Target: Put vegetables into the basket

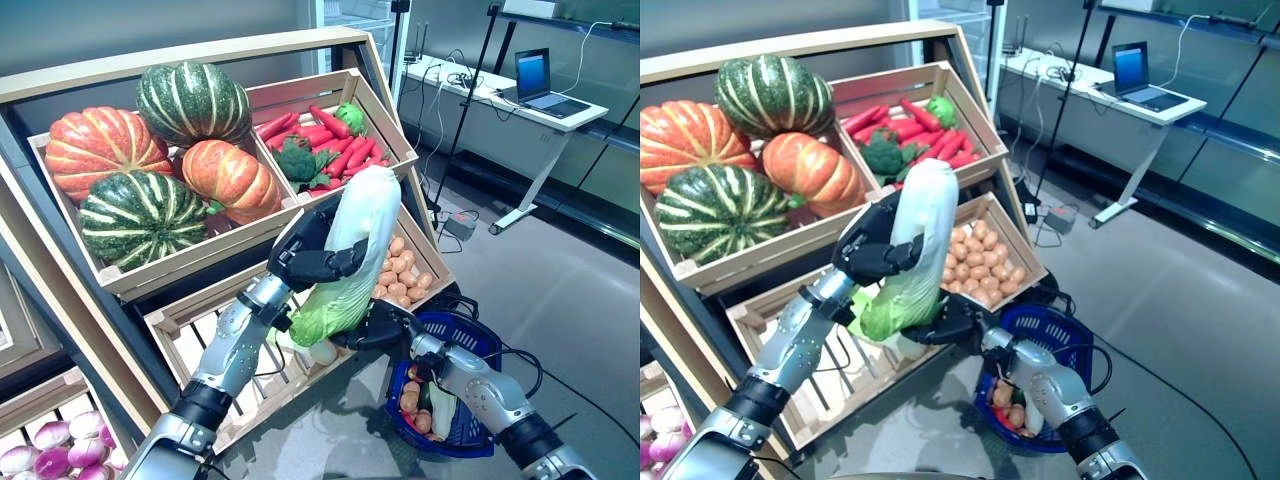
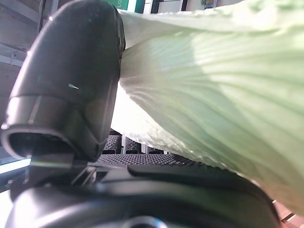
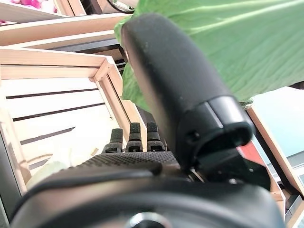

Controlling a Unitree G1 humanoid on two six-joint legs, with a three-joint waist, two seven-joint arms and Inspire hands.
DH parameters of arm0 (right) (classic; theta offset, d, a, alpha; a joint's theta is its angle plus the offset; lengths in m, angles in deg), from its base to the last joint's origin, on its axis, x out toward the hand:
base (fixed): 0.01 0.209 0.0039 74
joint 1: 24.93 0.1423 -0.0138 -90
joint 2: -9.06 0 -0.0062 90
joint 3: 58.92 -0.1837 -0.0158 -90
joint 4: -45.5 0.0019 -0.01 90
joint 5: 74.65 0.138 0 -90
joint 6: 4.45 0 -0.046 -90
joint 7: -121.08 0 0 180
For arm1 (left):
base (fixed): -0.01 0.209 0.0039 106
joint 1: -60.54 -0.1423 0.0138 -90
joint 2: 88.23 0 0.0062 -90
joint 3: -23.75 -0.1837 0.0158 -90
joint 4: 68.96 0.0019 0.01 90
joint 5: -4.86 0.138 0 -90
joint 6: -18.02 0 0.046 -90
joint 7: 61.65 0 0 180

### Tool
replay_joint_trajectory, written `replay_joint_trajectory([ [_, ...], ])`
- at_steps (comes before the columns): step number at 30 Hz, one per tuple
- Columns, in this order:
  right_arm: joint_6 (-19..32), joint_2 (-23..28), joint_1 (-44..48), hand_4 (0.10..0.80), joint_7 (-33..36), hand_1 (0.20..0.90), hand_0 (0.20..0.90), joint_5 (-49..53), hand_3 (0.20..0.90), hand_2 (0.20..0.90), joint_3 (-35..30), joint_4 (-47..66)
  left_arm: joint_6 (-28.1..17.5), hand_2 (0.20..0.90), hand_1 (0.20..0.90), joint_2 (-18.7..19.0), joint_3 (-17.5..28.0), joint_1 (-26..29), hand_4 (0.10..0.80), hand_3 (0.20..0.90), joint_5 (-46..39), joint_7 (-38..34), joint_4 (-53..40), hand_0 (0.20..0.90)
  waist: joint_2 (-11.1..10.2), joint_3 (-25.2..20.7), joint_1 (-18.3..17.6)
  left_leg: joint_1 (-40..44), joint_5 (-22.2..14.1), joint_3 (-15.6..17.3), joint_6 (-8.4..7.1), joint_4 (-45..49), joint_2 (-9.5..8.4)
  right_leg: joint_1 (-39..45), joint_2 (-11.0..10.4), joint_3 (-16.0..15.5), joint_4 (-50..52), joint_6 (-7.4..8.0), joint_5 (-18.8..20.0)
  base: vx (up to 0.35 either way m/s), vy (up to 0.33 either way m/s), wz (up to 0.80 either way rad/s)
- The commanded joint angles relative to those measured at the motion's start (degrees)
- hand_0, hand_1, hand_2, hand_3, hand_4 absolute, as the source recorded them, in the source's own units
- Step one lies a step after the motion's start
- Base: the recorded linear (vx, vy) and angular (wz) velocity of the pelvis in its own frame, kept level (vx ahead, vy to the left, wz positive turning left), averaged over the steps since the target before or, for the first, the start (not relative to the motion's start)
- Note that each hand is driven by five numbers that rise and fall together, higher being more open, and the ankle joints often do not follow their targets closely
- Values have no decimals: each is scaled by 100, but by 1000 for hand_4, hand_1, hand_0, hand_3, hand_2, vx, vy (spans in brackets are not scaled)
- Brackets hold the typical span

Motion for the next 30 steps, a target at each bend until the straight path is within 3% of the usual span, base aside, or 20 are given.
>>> replay_joint_trajectory([
  [1, 504, -113, 846, 800, -707, 900, 900, 403, 900, 900, -630, 584, -277, 300, 300, 23, 107, 430, 400, 300, -62, 268, 192, 300, -148, -320, -48, -117, -417, -121, 223, 8, -284, 227, 56, -156, 15, -327, -347, 0, 0, 0],
  [6, 296, 610, 634, 800, -1335, 900, 900, 243, 900, 900, -892, 639, -294, 300, 300, 332, 379, 267, 400, 300, -148, 448, 299, 300, -195, -319, -76, -126, -418, -103, 203, 8, -268, 214, 52, -171, 15, -312, -342, 0, 0, 0],
  [14, 268, 1250, 98, 800, -1443, 900, 900, 14, 900, 900, -1390, 620, -459, 300, 300, 639, 640, 168, 400, 300, -150, 478, 231, 300, -216, -267, -231, -146, -403, -6, 188, 8, -231, 156, 68, -88, 15, -292, -300, 0, 0, 0],
  [22, 196, 1501, -552, 800, -1701, 900, 900, -194, 900, 900, -1934, 760, -545, 300, 300, 717, 793, 88, 400, 300, -58, 417, 52, 300, -218, -208, -405, -166, -395, 114, 192, 8, -206, 94, 78, 42, 15, -260, -258, 1, 4, -2],
  [30, -22, 1307, -655, 800, -1970, 900, 900, 3, 900, 900, -1838, 952, -688, 300, 300, 608, 700, 277, 400, 300, -98, 392, 181, 300, -215, -161, -498, -173, -396, 183, 200, 8, -204, 55, 80, 127, 15, -241, -241, -10, 10, -10],
])
